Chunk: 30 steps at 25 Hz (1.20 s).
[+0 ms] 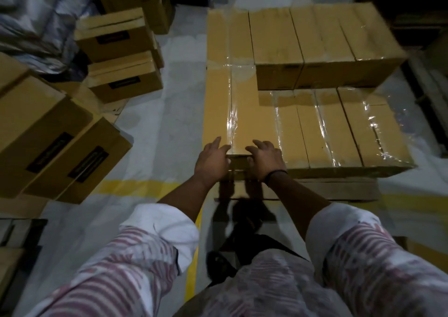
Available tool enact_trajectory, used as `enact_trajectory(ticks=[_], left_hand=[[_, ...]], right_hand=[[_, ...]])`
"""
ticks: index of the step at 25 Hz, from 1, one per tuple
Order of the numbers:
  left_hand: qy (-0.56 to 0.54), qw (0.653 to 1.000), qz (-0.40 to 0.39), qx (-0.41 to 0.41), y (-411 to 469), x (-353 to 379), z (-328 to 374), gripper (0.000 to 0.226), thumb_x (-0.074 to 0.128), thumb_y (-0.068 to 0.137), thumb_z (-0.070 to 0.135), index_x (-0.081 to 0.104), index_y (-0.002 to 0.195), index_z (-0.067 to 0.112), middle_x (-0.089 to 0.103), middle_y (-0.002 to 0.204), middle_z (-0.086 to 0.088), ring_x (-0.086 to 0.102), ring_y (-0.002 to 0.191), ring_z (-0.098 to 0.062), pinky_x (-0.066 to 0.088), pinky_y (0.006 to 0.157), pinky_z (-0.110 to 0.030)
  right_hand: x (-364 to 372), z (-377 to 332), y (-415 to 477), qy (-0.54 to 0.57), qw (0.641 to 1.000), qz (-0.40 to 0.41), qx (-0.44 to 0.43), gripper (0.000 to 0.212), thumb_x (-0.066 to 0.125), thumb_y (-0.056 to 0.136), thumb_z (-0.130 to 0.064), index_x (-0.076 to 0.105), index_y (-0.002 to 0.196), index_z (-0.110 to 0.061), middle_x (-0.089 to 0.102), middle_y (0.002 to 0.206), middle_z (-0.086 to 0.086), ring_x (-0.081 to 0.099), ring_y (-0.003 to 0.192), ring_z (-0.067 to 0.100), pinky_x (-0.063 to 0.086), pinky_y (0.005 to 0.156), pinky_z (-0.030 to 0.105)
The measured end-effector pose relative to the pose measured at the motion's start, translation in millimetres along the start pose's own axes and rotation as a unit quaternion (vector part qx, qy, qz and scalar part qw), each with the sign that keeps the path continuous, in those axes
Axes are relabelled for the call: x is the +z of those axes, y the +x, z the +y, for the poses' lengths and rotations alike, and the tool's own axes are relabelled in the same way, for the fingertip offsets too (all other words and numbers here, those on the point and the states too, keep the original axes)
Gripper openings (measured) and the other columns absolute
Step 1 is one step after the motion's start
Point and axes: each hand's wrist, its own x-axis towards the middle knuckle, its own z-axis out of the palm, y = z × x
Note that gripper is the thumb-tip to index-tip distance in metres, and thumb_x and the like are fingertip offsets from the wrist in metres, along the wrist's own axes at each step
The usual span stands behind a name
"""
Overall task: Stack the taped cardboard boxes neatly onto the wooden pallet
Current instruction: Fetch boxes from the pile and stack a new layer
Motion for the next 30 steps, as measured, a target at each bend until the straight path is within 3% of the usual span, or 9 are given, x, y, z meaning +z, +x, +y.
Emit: enact_trajectory(ticks=[8, 16, 21, 26, 30], left_hand=[[0.013, 0.999, 0.009, 0.036, -67.9, -8.1, 32.2, 0.05, 0.064, 0.093, 0.03, 0.057, 0.141, 0.025, 0.043, 0.156, -0.006, 0.051, 0.132, -0.032, 0.042, 0.108, -0.039], [0.024, 0.998, -0.025, 0.048, -34.4, -6.1, 58.1, 0.049, 0.062, 0.095, 0.035, 0.056, 0.143, 0.025, 0.039, 0.16, -0.005, 0.049, 0.134, -0.033, 0.043, 0.108, -0.04], [0.04, 0.997, -0.057, 0.038, 22.8, -3.5, 81.3, 0.049, 0.061, 0.097, 0.036, 0.055, 0.145, 0.025, 0.04, 0.16, -0.006, 0.047, 0.137, -0.033, 0.043, 0.11, -0.044], [0.046, 0.996, -0.082, 0.009, 78.4, 4.9, 97.9, 0.048, 0.059, 0.098, 0.036, 0.055, 0.144, 0.025, 0.042, 0.158, -0.006, 0.05, 0.134, -0.033, 0.045, 0.108, -0.043], [0.044, 0.995, -0.086, -0.006, 111.5, 7.5, 113.3, 0.046, 0.06, 0.097, 0.037, 0.057, 0.142, 0.025, 0.046, 0.154, -0.005, 0.054, 0.129, -0.032, 0.049, 0.103, -0.041]], right_hand=[[-22.3, 2.4, -74.2, 0.026, 0.999, 0.026, 0.039, 0.046, 0.054, 0.097, -0.035, 0.049, 0.142, -0.031, 0.037, 0.157, 0.001, 0.031, 0.142, 0.027, 0.032, 0.113, 0.052], [-34.3, 23.2, -66.3, 0.146, 0.986, 0.051, 0.068, 0.048, 0.062, 0.094, -0.033, 0.053, 0.141, -0.028, 0.049, 0.149, -0.001, 0.046, 0.133, 0.023, 0.041, 0.11, 0.042], [-40.0, 65.1, -27.1, 0.266, 0.957, -0.005, 0.115, 0.056, 0.064, 0.095, -0.028, 0.046, 0.147, -0.019, 0.052, 0.147, 0.006, 0.051, 0.132, 0.025, 0.043, 0.107, 0.036], [-40.9, 116.0, 25.7, 0.326, 0.926, -0.07, 0.18, 0.057, 0.062, 0.097, -0.027, 0.042, 0.149, -0.018, 0.05, 0.148, 0.01, 0.051, 0.131, 0.029, 0.042, 0.105, 0.036], [-44.4, 149.9, 57.5, 0.336, 0.919, -0.099, 0.181, 0.056, 0.063, 0.096, -0.028, 0.044, 0.148, -0.019, 0.053, 0.145, 0.011, 0.052, 0.129, 0.029, 0.043, 0.104, 0.034]])
